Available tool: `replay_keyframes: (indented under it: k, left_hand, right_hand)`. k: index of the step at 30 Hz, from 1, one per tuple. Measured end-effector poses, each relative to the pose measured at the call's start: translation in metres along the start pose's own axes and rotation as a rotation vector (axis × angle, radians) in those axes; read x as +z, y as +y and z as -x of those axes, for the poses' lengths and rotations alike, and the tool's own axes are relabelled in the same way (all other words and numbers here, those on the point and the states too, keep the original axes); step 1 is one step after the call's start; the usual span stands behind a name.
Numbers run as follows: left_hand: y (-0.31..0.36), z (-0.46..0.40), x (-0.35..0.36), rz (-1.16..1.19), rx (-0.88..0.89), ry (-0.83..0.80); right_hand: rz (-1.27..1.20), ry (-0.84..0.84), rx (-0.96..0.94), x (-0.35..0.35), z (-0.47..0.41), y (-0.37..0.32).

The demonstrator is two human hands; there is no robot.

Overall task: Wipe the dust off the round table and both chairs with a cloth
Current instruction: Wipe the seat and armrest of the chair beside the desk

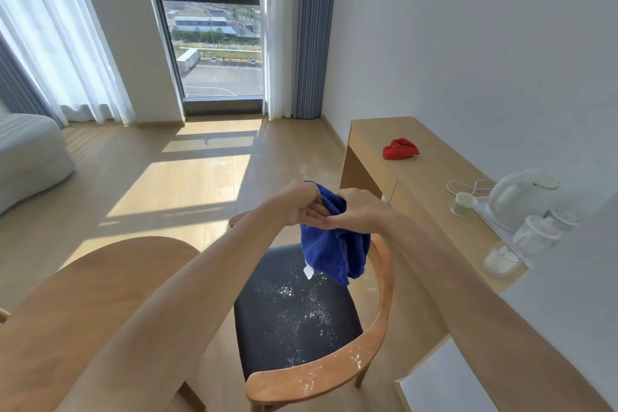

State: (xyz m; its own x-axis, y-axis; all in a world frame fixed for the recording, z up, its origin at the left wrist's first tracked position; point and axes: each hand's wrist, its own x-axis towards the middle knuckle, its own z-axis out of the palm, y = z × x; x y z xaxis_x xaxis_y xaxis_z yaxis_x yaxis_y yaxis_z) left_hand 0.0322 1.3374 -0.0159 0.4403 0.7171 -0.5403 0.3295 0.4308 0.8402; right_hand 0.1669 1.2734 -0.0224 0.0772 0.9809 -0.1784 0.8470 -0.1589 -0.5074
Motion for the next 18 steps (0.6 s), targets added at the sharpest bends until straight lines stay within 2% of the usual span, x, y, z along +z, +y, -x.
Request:
replay_keyframes:
  k: [6,9,12,14,16,18]
  left_hand:
    - [0.000,0.004,-0.001,-0.114,0.029,-0.042]
    - [-0.005,-0.001,-0.008,-0.351,0.080,0.041]
    - [-0.016,-0.007,-0.020,-0.684,0.291,0.229]
    - [-0.028,-0.014,-0.027,-0.936,0.404,0.276]
    - [-0.038,-0.020,-0.029,-1.088,0.506,0.172]
    - [-0.044,-0.023,-0.028,-1.098,0.564,0.059]
  right_hand:
    - [0.059,0.026,-0.032,-0.002,-0.004,0.006]
    - [-0.022,0.035,-0.015,-0.006,0.000,0.010]
    - [-0.055,0.028,-0.031,-0.010,0.004,0.014]
    - [-0.064,0.005,-0.052,-0.011,0.007,0.017]
    - [-0.072,-0.015,-0.073,-0.011,0.009,0.020]
    - [-0.076,-0.032,-0.085,-0.009,0.010,0.024]
